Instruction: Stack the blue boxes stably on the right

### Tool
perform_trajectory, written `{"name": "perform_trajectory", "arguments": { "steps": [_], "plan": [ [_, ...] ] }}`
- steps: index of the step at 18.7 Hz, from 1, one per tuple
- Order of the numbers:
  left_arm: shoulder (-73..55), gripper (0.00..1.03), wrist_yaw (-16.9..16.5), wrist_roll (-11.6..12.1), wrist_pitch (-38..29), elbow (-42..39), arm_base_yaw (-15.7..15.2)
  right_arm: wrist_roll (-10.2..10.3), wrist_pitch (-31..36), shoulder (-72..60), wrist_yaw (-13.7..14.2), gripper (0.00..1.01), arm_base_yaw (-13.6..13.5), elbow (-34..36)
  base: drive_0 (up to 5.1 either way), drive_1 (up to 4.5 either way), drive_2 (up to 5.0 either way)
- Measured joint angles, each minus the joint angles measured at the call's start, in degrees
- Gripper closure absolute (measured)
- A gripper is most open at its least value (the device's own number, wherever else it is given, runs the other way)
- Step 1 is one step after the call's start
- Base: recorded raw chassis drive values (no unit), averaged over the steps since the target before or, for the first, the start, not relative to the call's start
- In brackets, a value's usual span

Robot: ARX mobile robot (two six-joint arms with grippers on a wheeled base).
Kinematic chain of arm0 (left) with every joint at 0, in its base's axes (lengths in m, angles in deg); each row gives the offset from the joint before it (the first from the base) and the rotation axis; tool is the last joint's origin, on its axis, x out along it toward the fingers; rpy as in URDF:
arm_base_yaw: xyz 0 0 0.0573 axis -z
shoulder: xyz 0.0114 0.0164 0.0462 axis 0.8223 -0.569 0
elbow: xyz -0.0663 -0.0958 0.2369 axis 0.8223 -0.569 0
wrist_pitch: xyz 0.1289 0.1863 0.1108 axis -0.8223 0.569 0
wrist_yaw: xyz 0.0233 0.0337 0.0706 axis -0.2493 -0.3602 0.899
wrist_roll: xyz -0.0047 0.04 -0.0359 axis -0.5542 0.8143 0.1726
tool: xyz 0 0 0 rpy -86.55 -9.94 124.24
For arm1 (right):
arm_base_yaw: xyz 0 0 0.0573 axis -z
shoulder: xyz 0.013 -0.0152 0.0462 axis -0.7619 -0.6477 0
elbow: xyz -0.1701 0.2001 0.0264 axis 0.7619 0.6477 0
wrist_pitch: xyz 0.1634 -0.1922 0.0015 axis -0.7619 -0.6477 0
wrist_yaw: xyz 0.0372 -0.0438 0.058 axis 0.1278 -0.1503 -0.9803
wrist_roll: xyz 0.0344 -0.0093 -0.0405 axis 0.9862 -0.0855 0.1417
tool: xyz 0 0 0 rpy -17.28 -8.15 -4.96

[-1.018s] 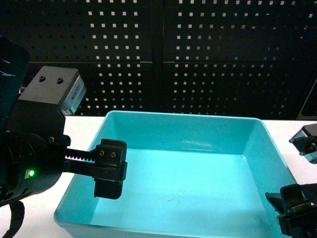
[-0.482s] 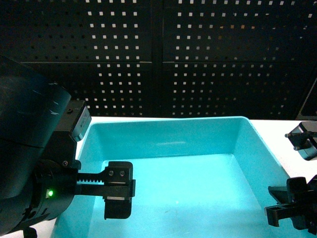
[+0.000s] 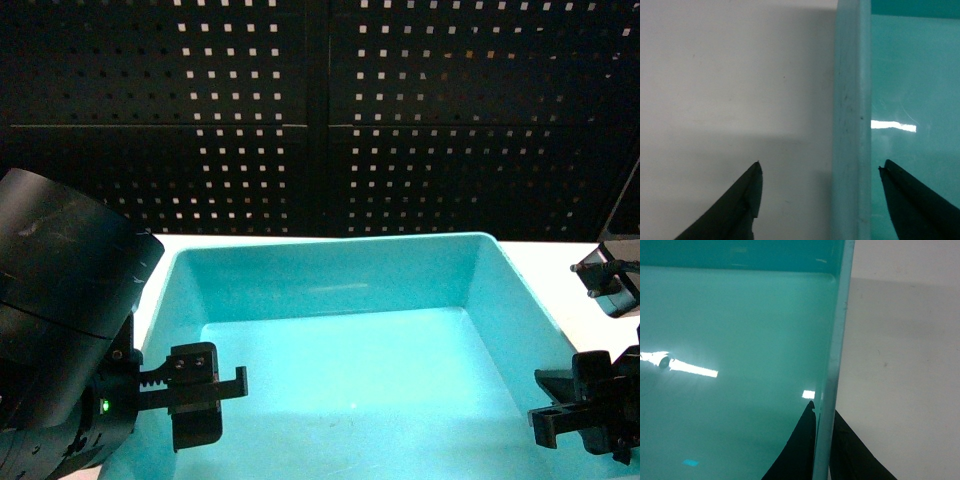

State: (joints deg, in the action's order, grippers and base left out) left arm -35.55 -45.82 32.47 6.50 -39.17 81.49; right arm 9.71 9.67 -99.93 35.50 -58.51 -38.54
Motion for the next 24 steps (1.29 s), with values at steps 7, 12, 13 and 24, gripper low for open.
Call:
{"name": "perform_trajectory", "arguments": {
  "steps": [7,12,13,24],
  "plan": [
    [-1.3,1.01,-0.2,-1.1,-2.9,0.0,0.7,-0.2,1.3,-0.4,-0.2,0.94,-0.1,0.0,0.0,0.0,0.0],
    [-1.3,1.01,0.8,4.9,-7.9,-1.0,0.6,0.5,0.9,0.1,-0.1,0.94,0.0,0.1,0.0,0.0,0.0],
    [-1.3,1.01,1.0,6.4,-8.8,-1.0,0.5,1.0,0.7,0.4,0.2,0.94,0.0,0.0,0.0,0.0,0.0],
    [7.3,1.01,1.3,19.8,-12.9,4.6,-0.9,3.0,-4.9,12.9,1.7,0.94,2.0,-7.1,0.0,0.0,0.0]
  ]
}}
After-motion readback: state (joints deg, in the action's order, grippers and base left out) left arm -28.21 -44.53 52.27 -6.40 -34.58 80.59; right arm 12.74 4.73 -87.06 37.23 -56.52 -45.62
